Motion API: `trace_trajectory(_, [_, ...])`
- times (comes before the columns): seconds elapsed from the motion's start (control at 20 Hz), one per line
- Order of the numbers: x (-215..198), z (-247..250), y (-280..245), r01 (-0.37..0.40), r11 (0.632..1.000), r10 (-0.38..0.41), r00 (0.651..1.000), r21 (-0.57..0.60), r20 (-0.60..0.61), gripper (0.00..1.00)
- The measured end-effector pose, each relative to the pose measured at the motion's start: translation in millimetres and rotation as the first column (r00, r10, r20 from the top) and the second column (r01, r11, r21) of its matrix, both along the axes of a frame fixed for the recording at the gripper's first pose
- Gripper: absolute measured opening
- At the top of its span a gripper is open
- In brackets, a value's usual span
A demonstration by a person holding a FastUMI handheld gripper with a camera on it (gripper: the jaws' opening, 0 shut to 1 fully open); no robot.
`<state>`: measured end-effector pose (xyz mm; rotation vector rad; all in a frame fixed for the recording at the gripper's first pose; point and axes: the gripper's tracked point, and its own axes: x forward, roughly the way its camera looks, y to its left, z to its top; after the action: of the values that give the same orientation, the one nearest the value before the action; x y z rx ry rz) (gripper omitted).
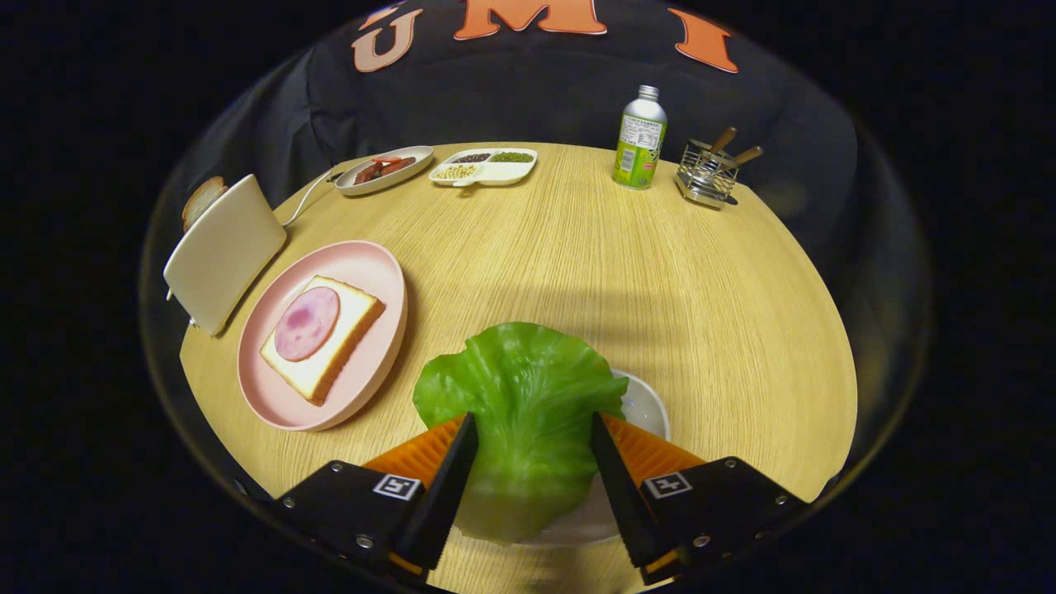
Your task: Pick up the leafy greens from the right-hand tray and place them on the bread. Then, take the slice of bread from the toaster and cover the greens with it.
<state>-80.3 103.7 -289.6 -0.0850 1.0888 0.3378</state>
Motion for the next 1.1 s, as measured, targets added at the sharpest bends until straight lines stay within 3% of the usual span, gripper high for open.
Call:
trace_trajectory(0.35, [2.3,1.0,0.5,0.026,1.000,-0.026,0.999,-0.001,0.021,0.16])
trace_trajectory(0.45, [4.7,3.6,5.2,0.074,0.995,-0.075,0.997,0.068,0.002,0.06])
trace_trajectory(0.65, [12.0,23.0,11.2,0.127,0.969,-0.134,0.991,0.210,0.018,0.02])
trace_trajectory(1.1, [23.6,78.3,53.9,0.008,0.947,-0.060,0.987,0.320,0.152,0.02])
